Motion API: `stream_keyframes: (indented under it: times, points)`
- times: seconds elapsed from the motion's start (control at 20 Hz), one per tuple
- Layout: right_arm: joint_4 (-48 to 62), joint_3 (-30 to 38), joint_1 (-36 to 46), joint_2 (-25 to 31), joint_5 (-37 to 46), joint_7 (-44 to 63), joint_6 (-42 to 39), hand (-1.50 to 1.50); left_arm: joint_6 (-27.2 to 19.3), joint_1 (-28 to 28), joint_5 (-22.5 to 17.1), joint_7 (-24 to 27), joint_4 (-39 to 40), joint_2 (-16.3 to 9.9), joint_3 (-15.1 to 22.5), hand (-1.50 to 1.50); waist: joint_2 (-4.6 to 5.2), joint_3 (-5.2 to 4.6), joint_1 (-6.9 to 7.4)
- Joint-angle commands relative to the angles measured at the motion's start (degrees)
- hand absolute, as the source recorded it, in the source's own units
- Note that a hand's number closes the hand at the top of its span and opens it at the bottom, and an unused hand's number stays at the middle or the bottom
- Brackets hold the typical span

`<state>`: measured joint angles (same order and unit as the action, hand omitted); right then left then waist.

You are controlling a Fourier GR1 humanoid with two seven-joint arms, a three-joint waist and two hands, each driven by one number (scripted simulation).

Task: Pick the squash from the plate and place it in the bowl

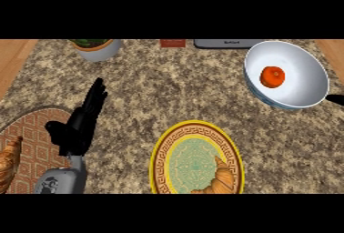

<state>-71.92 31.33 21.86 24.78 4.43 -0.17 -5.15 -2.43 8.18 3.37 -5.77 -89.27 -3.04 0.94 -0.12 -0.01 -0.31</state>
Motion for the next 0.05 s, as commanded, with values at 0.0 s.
stream_keyframes:
  times: [0.0]
  points:
    - [-0.73,0.23,-5.97,-0.72,-2.28,-3.81,-1.73,-1.5,0.31,-2.8,0.49,1.37,-1.83,0.67,1.29,0.0,0.08,0.02,0.27]
